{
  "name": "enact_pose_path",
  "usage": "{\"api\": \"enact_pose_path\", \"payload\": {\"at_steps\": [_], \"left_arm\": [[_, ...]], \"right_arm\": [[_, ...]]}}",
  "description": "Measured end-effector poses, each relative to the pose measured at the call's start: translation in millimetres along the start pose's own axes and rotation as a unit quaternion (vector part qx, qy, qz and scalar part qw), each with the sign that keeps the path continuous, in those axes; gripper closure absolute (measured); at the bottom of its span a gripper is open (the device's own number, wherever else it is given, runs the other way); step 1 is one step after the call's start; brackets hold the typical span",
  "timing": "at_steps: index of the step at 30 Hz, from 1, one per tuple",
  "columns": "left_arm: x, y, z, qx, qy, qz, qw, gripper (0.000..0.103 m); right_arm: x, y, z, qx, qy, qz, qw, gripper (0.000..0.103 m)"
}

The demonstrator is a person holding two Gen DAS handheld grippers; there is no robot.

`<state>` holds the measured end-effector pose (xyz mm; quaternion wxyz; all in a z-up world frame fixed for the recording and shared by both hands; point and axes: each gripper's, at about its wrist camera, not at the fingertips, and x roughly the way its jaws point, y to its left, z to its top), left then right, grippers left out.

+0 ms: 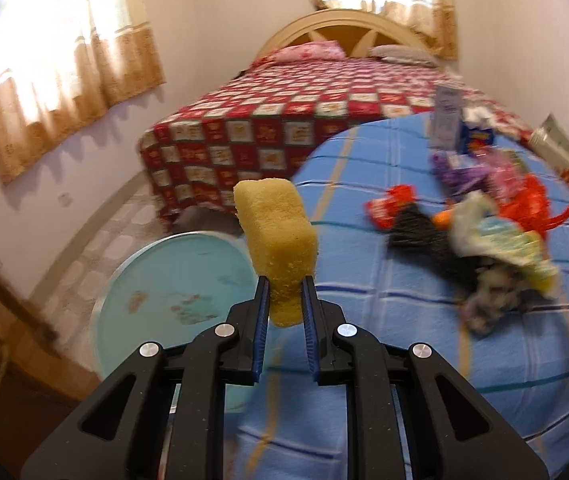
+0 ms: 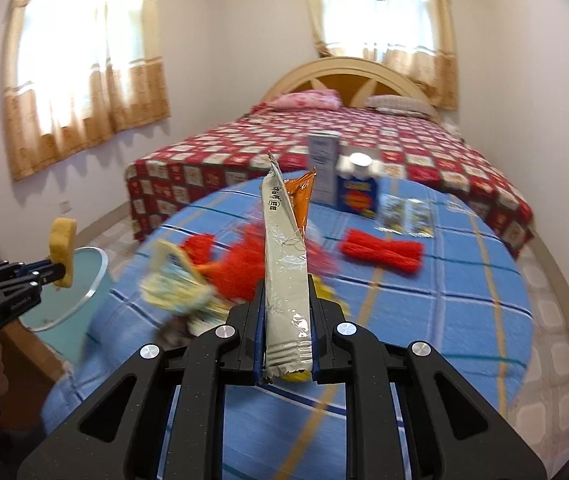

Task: Collect trash
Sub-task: 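Carry the sponge and wrapper over the blue bin and open both tools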

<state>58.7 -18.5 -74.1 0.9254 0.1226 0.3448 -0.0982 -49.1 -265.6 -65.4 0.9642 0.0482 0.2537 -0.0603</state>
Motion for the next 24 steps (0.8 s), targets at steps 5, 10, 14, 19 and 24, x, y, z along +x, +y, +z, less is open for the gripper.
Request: {"api": "enact_pose_path", "payload": {"at_steps": [5,10,14,19,24], "left_arm": [[5.1,35.0,-5.5,-0.008,0.024,0.055,0.9982,0.087],[10.6,70.0,-10.5,-0.022,0.044,0.097,0.9941,0.087],[15.8,90.2,-12.5,-0.025,0.056,0.124,0.9904,0.087],[23.4,109.5,-16.4,-0.035,0.070,0.143,0.9866,0.087],[27.0,128.3,-23.3,-0.043,0.078,0.164,0.9824,0.087]], "right_arm": [[15.4,42.5,13.8,-0.037,0.001,0.045,0.998,0.086],[37.8,77.6,23.7,-0.059,0.011,0.084,0.995,0.086],[52.7,108.3,26.8,-0.084,0.018,0.110,0.990,0.086],[71.8,142.2,29.5,-0.109,0.030,0.130,0.985,0.086],[90.9,169.1,33.0,-0.133,0.037,0.145,0.980,0.086]]}}
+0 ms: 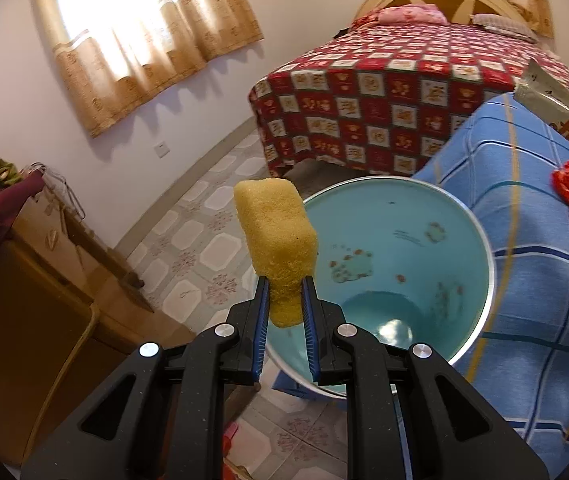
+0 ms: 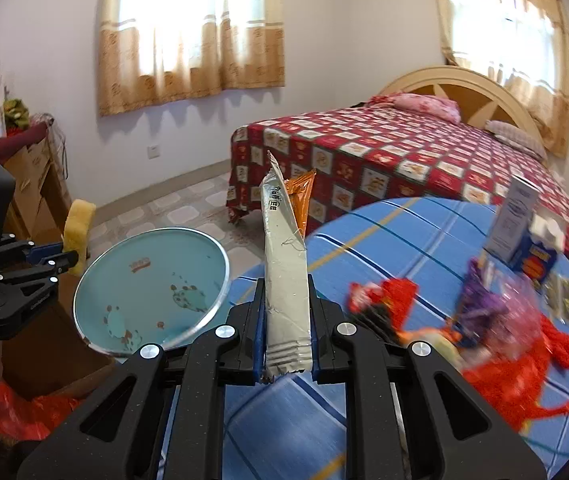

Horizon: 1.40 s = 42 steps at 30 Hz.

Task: Collect trash
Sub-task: 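Carry the sponge and wrapper over the blue bin and open both tools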

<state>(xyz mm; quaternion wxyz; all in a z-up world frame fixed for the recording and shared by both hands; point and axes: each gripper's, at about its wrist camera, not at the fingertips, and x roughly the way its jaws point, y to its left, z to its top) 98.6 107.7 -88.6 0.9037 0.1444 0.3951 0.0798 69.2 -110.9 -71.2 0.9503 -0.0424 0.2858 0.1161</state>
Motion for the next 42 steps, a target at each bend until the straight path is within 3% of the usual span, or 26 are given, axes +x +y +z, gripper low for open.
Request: {"api": "enact_pose_path", "payload": {"at_steps": [17,42], "left_arm": [[20.0,33.4,1.7,-0.037,0.025,0.016,0.9989,0.087],[13.6,25.8,0.4,-0.035,0.018,-0.008,0.9992,0.086]], "right_arm": [[62.0,57.7,17.5,-0.058,0.035,0.041,0.997,0.086],[65.2,70.3,10.4,-0.076,0.046,0.055,0.995,0.085]]}}
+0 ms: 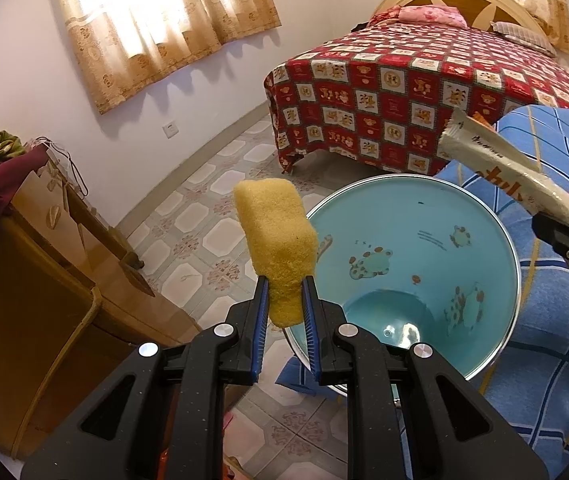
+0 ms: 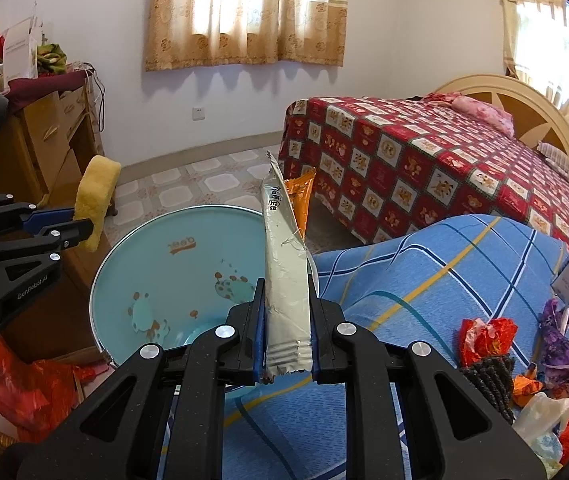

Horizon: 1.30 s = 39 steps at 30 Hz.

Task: Collect trash
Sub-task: 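Carry the sponge and wrapper over the blue bin and open both tools, then grasp the red plastic bag with the right tool while the left tool grasps the yellow bag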

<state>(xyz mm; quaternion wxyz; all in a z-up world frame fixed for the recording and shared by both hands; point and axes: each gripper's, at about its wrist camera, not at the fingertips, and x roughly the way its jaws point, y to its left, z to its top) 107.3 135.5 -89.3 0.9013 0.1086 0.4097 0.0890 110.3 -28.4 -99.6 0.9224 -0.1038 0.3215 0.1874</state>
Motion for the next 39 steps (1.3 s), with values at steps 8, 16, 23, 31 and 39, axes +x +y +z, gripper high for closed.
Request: {"api": "enact_pose_path", "payload": {"at_steps": [8,16,23,31,39], "left_arm": [[-8.4,-7.7,-0.1,0.009,-0.014,-0.030,0.9994,0.078],[-15.1,-16.8,-0.8,0.010,-0.032,-0.051,0.9981,0.039],[-13.8,-31.2,-7.4,0.018,-0.023,-0.056,0.9980,0.035],[-20.7,-77.1,-23.9,0.066,-0.017,-0.074,0.9949,0.035],[-34.3,-117.5,-33.6,0.105,-0.024,-0.087,0.9903,0.035]], "right_arm": [[1.3,-1.6,-2.6,0.004,-0.002,0.006,1.000,0.066],[-10.6,-14.7,-5.9,0.029,-0.015,-0.007,0.999,0.050],[-61.6,-43.7,-25.1,0.054,-0.037,-0.055,0.996,0.048],[-150.3,-124.1,-82.1,0.130,-0.073,-0.183,0.972,0.044],[-152.7,-167.4,-124.1,0.178,-0.045,-0.173,0.968,0.040]]}}
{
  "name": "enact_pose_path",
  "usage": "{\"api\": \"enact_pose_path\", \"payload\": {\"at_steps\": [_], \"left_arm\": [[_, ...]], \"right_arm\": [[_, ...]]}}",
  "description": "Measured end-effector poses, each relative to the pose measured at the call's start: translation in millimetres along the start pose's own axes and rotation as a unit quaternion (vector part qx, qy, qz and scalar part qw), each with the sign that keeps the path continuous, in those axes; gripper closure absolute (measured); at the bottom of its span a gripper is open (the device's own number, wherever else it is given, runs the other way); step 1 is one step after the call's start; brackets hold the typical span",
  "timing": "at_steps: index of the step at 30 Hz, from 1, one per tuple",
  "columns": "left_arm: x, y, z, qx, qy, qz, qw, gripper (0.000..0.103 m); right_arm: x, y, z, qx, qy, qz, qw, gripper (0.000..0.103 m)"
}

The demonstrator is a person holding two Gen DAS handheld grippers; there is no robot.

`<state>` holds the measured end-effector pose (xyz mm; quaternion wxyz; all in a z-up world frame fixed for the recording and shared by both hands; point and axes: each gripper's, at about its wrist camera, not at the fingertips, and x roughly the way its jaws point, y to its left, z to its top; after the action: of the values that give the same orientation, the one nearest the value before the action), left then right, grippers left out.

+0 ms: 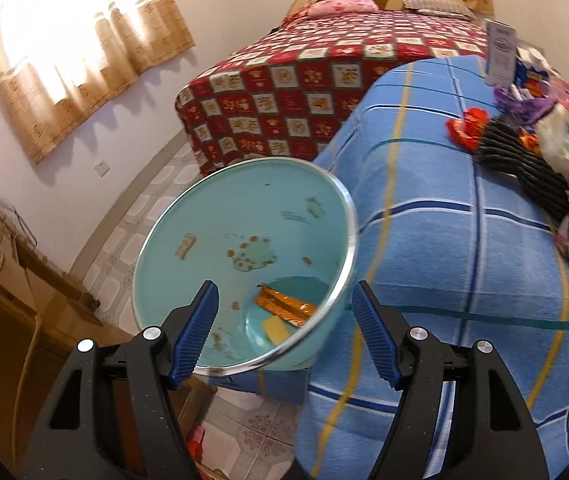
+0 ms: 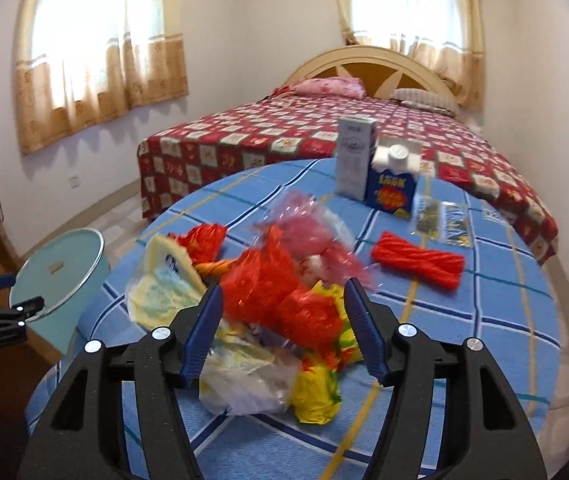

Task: Collect trash
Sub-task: 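Grasp the red plastic bag with the right tool while the left tool grasps the yellow bag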

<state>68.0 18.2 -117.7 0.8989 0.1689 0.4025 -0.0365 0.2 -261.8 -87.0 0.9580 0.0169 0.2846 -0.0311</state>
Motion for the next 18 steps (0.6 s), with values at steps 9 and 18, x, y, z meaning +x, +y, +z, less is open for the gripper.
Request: {"api": "enact_pose_path", "payload": {"at_steps": [9,18], "left_arm": [[-4.9,-9.4,5.3,0.003,-0.004,-0.001,1.0000,0.035],[-22.1,-23.6,16.2,0.009,-0.025,-0.020,0.9995,0.035]], "right_arm": [[20.7,12.8,-1.5,-0.010,0.029,0.026,0.999,0.085],[-37.8,18.6,18.6,-0.019,-0.052,0.015,0.998,0.088]]}}
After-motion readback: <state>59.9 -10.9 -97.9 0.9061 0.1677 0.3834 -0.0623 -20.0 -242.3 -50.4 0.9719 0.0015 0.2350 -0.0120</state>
